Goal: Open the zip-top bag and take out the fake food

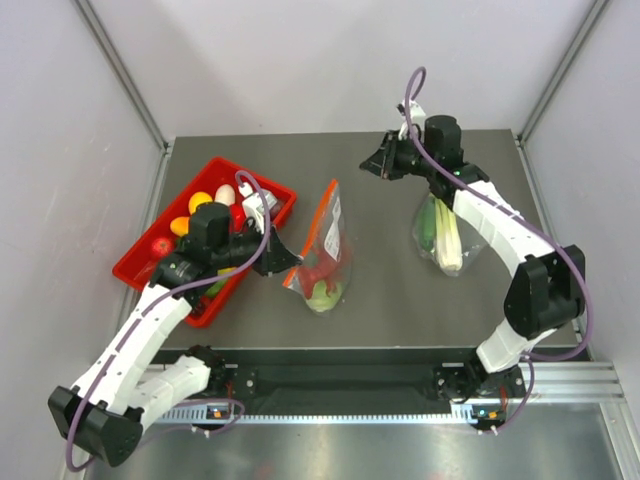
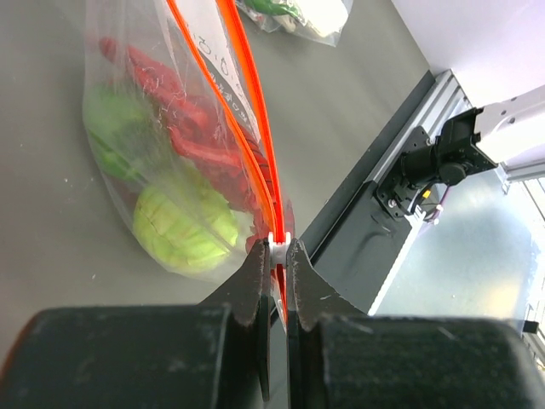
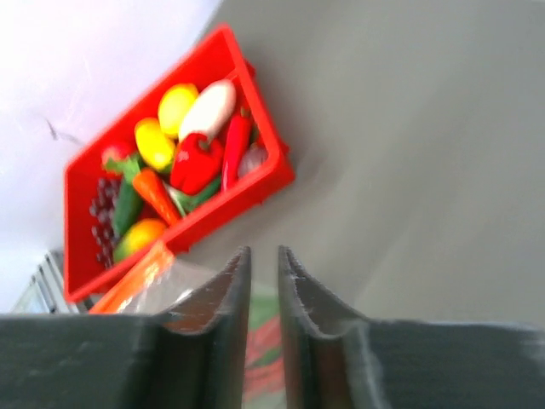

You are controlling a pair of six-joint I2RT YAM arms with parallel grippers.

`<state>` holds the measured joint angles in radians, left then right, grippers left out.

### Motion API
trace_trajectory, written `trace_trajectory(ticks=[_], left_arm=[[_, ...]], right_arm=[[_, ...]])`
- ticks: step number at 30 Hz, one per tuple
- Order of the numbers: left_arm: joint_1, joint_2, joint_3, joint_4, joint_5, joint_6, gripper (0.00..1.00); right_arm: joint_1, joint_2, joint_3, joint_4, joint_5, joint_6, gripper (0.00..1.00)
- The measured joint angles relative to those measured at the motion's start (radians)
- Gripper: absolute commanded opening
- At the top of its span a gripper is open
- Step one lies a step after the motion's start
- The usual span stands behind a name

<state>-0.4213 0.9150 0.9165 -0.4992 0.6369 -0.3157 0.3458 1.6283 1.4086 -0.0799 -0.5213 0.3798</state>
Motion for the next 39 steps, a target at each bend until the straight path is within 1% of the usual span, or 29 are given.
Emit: trace_trajectory(ticks=[1,2,5,7,8,13,19,32,39], left_arm=[[0.0,0.003,0.002,0.003,0.0,-0.003,0.0],[0.0,0.006,0.002,0.01,0.001,-0.007,0.0],[0.0,0.022,0.003,0.027,0.001,-0.023,0.0],[0.0,0.034,0.007,0.034,0.001,-0.027,0.0],[0.0,0.04,0.01,0.036,0.0,-0.03,0.0],[-0.004,0.053,0.015,0.05,-0.002,-0.031,0.0],[-0.004,0.068,0.02,0.057,-0.002,-0.03,0.0],[-0.005,0.067,0.021,0.058,-0.008,-0.029,0.0],[-0.006,0.067,0.021,0.058,-0.011,-0.02,0.0]], right_arm=[[0.01,-0.006,0.0,-0.029,0.009,0.0,0.27],[0.021,-0.013,0.001,-0.059,0.02,-0.001,0.37],[0.077,-0.037,0.028,-0.16,0.061,-0.001,0.46],[0.127,-0.06,0.05,-0.22,0.094,0.011,0.5],[0.147,-0.073,0.056,-0.241,0.11,0.016,0.59],[0.233,-0.137,0.067,-0.335,0.182,0.086,0.6],[0.291,-0.125,0.107,-0.437,0.261,0.146,0.59],[0.324,-0.043,0.133,-0.525,0.32,0.168,0.59],[0.349,-0.027,0.183,-0.558,0.342,0.175,0.59]])
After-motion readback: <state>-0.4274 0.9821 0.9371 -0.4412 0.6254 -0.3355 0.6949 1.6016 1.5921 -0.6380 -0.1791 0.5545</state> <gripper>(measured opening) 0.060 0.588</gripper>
